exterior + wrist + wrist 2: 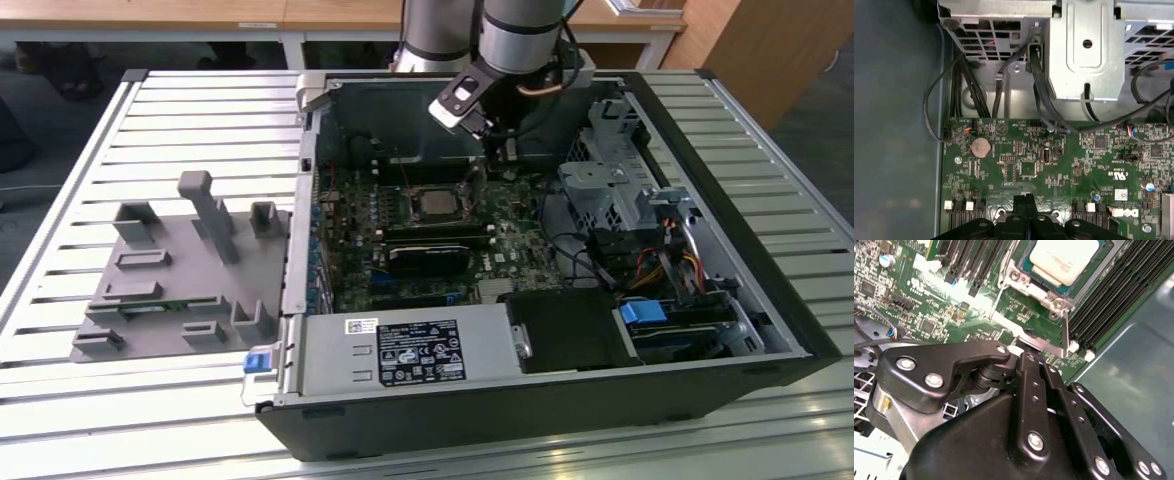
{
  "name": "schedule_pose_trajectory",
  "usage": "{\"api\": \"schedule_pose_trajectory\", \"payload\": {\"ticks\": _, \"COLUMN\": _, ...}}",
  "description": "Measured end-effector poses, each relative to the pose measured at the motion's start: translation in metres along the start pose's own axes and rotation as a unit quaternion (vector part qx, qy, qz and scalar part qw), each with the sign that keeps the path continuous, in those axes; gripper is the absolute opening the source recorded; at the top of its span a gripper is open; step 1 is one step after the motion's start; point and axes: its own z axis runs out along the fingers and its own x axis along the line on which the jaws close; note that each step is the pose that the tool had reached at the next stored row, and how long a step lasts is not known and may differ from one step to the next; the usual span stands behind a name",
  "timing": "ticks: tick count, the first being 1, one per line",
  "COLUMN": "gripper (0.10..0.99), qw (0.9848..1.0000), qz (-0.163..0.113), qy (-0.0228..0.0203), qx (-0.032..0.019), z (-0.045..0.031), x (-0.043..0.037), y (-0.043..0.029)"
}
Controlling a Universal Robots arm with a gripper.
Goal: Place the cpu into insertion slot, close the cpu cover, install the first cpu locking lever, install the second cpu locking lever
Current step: 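Close the cpu cover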
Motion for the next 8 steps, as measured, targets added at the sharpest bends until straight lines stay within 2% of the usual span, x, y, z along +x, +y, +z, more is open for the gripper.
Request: {"api": "schedule_pose_trajectory", "payload": {"ticks": 8, "gripper": 0.106, "qw": 1.0, "qz": 0.0, "qy": -0.0001, "qx": 0.0, "z": 0.001, "x": 0.0001, "y": -0.0111}}
